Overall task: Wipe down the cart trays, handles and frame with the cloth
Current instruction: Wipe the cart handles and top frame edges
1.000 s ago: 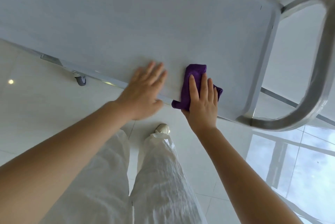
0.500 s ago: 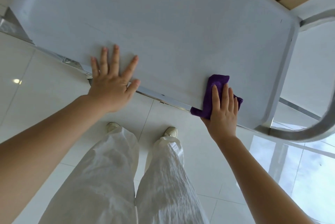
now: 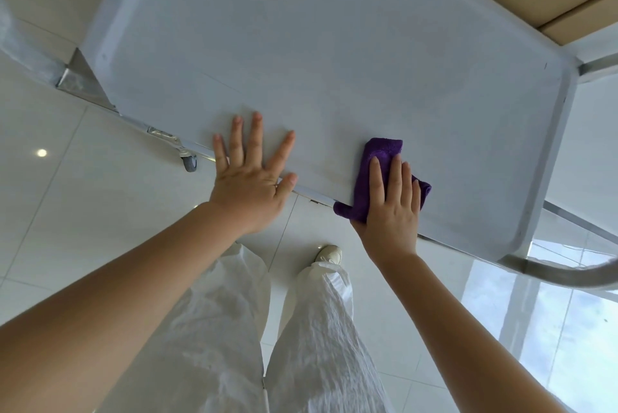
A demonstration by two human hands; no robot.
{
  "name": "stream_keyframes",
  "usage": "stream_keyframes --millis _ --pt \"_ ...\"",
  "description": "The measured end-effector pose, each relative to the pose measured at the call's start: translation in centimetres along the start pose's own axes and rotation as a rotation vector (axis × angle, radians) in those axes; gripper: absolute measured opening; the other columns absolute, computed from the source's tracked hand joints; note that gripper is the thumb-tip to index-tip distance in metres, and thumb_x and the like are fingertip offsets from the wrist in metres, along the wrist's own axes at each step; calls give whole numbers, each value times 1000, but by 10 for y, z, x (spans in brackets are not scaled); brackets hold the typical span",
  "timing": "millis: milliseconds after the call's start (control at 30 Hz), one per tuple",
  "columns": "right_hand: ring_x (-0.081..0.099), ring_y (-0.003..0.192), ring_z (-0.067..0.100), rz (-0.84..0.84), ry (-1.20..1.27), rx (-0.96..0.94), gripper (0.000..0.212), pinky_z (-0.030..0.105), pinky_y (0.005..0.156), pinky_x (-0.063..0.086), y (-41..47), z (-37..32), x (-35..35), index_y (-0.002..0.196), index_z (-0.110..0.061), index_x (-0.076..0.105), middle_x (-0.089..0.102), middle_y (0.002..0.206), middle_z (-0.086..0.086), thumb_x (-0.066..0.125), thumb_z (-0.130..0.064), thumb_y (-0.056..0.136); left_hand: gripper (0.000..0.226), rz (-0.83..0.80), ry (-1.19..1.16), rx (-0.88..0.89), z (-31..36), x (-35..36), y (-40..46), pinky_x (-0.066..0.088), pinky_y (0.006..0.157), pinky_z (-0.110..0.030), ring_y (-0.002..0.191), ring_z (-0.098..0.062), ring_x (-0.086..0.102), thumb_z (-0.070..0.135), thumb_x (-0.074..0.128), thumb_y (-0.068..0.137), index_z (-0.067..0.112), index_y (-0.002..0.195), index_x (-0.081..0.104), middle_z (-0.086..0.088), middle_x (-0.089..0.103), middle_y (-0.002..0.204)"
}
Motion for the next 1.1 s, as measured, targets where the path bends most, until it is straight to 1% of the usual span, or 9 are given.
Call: stream_keyframes --millis 267,433,533,633,700,767,833,900,1100 --pt "47 122 47 8 -2 -11 100 55 98 40 17 -43 -1 138 -7 31 43 137 30 79 -51 63 58 42 -20 32 -3 -1 0 -29 102 -46 135 -32 -33 51 14 97 39 143 -19 -9 -35 149" --pt "46 124 44 -14 -10 36 108 52 99 40 28 -73 1 140 -9 29 42 139 29 85 -45 55 57 48 -61 73 -4 -1 0 -38 90 -37 135 -29 -35 52 14 96 41 144 -14 -7 -35 149" --pt "46 124 44 -4 -13 41 112 52 99 40 32 -82 1 140 -10 29 43 139 28 87 -44 50 61 36 -69 90 -4 0 0 -38 92 -38 133 -29 -37 57 6 90 41 144 -15 -7 -36 148" --pt "49 122 44 16 -2 32 113 53 97 42 35 -81 0 138 -10 31 46 136 28 88 -46 47 62 -17 -99 114 -4 0 2 -30 101 -43 134 -28 -36 56 17 95 37 145 -15 -7 -36 149" --pt "49 122 44 8 4 21 114 53 97 42 34 -80 0 138 -10 31 46 136 28 88 -49 47 66 -13 -166 167 -9 -7 -1 -23 107 -39 138 -23 -29 55 18 93 29 148 -10 -6 -27 153" --pt "49 121 45 5 8 17 112 53 97 42 33 -80 -1 137 -10 31 46 136 29 87 -50 50 74 112 -261 219 -28 -28 -5 -10 111 -34 144 -26 -8 52 14 87 14 150 7 -12 -5 157" --pt "49 120 46 3 14 20 109 54 96 41 32 -78 -2 137 -9 31 46 135 30 86 -51 52 71 321 -276 161 -68 -50 -8 9 112 -46 140 -40 16 41 20 88 -3 143 27 -25 19 151" --pt "49 121 46 3 11 27 107 55 96 41 31 -78 -3 137 -9 31 46 135 30 83 -53 55 63 432 -236 34 -112 -63 -10 21 107 -55 134 -48 27 31 25 91 -10 137 35 -31 30 144" --pt "43 124 50 3 26 17 109 56 102 34 32 -83 -4 138 -5 29 41 137 33 86 -47 55 58 460 -199 42 -134 -63 -12 27 102 -60 132 -46 32 23 31 89 -13 134 37 -30 35 142"
Point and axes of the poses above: each hand's wrist, its own y-axis towards the middle knuckle, its own x-axis out of the palm, z = x × y, the point moved 9 cm from there along y, towards the middle knuckle
